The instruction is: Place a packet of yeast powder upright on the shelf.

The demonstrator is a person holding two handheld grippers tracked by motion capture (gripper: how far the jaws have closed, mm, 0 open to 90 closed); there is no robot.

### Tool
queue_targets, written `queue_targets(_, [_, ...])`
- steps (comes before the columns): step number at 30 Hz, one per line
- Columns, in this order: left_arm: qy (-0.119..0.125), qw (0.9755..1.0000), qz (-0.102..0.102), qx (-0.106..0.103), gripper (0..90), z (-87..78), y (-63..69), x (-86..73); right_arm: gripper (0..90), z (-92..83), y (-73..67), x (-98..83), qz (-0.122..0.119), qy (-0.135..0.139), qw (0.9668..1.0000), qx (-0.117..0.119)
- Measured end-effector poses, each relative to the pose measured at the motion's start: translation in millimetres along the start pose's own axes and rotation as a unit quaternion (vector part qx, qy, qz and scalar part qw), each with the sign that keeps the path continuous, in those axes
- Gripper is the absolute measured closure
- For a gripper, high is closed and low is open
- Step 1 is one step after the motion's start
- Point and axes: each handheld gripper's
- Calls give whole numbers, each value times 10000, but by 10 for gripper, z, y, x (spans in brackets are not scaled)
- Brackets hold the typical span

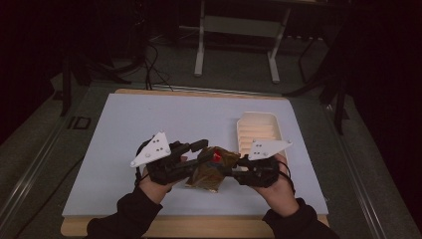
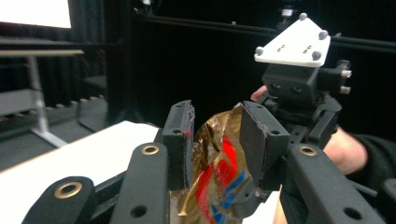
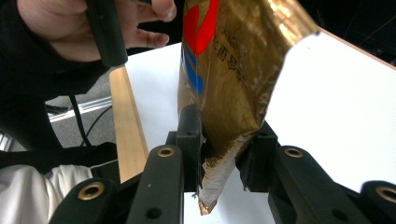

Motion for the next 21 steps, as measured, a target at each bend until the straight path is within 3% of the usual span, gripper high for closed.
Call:
queue_targets(4, [47,9999,104,-107,452,-61,28,11,729,-50,40,8,-43,47,10000,-62])
queue_targets(7, [-5,9997,237,-69,350,-91,41,-1,729,-103,77,26,-61,103,9999,-104])
queue_targets(9, [-32,9998,193,31,272,-106,34,-20,729,-149,106,51,-116,138,9997,-156])
queue_targets(12, [77,9999,-76,-92,261,-152,-26,-78,729,-225,149,95,-204,195,9993,-225])
queue_targets(15, [-32,9999,-118,20,177,-189,-68,-148,730,-310,187,136,-329,265,9986,-319])
queue_targets(17, [-29,9997,-223,-15,147,-220,-90,-188,730,-372,227,163,-369,280,9984,-312])
queue_targets(19, [-12,9998,-213,-48,116,-250,-97,-220,730,-438,282,180,-340,327,9982,-373])
queue_targets(21, [27,9999,-98,82,110,-291,-88,-246,730,-493,336,190,-350,330,9978,-456])
Point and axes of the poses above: each handheld gripper's, and its own axes: z roughly forward along the jaws, x roughly out of its top, y roughly to its right, and after that the axes turned 4 degrees about -x, right-handed
